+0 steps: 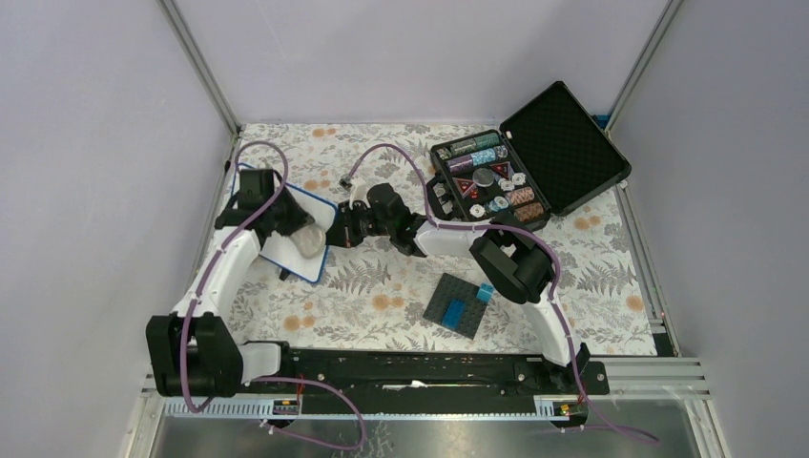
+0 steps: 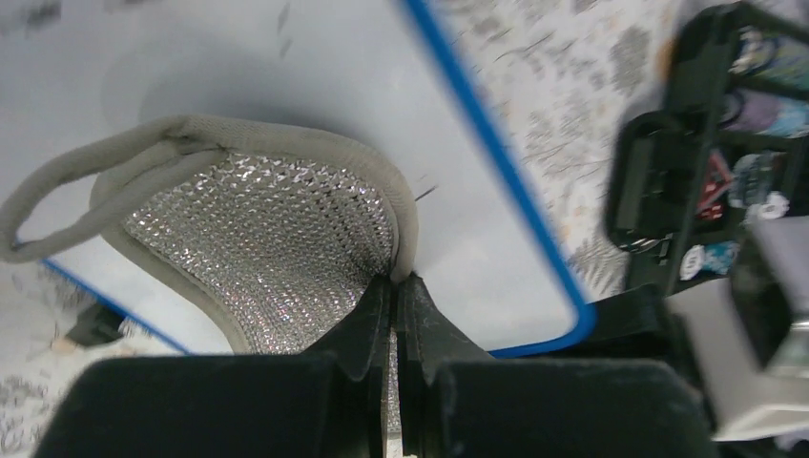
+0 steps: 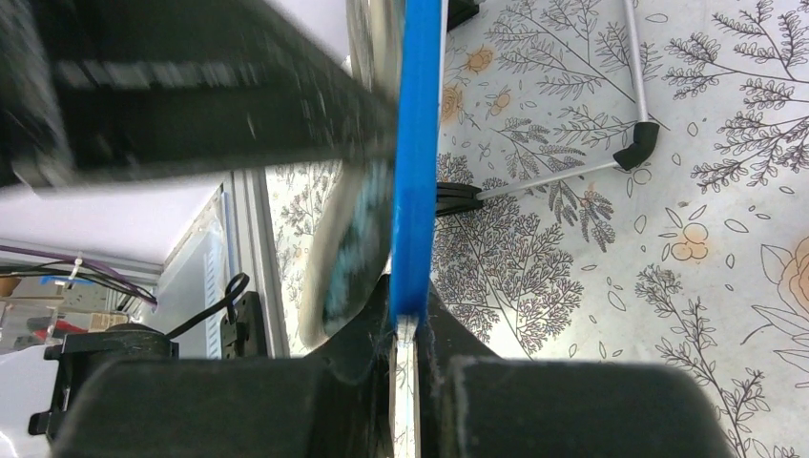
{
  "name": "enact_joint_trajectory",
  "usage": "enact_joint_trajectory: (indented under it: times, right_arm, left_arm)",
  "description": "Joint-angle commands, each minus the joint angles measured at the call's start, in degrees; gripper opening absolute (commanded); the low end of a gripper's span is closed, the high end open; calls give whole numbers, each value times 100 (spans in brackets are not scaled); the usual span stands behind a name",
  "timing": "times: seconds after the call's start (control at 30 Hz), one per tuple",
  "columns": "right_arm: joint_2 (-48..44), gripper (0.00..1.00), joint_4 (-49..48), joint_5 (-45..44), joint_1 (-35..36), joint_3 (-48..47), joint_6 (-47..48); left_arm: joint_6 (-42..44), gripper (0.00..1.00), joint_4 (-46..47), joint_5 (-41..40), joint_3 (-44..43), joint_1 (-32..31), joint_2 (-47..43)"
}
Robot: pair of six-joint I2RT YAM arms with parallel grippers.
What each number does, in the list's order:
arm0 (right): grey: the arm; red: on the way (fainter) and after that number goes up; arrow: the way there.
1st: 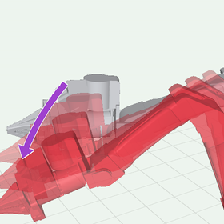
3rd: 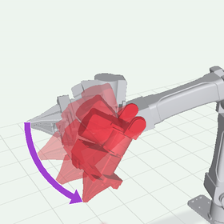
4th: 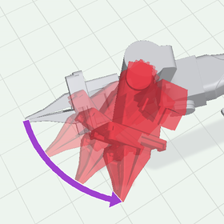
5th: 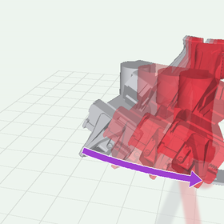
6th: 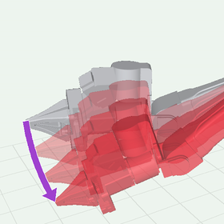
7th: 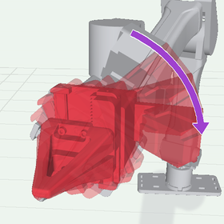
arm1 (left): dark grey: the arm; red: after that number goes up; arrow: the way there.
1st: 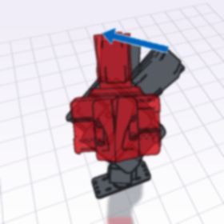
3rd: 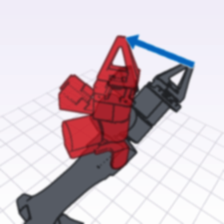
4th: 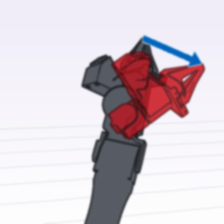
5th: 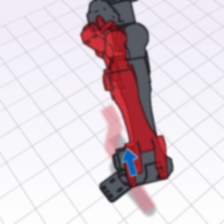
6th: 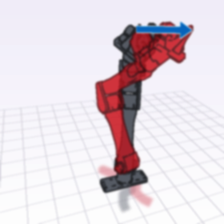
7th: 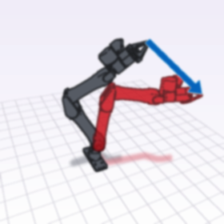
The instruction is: Erase the whiteboard
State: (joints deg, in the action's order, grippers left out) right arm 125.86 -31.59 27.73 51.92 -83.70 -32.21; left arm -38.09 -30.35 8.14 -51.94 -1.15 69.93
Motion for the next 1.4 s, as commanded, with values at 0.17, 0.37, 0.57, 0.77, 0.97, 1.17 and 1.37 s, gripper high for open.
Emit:
enact_joint_trajectory:
  times: [0.17, 0.37, 0.57, 0.77, 0.97, 1.17, 1.37]
  right_arm:
    - [-128, 0, -230, 922, 424, -151, 27]
    - [-77, 0, -277, 962, 424, -197, -57]
    - [-11, 0, -277, 1031, 424, -282, -101]
    - [11, 0, -276, 1067, 424, -313, -112]
    - [8, 0, -277, 1068, 424, -320, -118]
    - [49, 0, -263, 1062, 424, -338, -126]
    - [70, 0, -235, 1055, 424, -344, -107]
  left_arm:
    - [-27, 0, 1504, 830, -518, 1004, 389]
    - [-558, 0, 2009, 1272, 355, 1913, 837]
    - [-860, 0, 2299, 1557, 657, 2536, 1446]
    - [-1148, 0, 2460, 1562, 172, 2595, 1502]
    - [-1024, 0, 2490, 1436, -791, 2328, 1292]
    - [-1034, 0, 2640, 1582, -829, 2318, 1522]
    - [-1043, 0, 2690, 1084, -56, 2549, 1638]
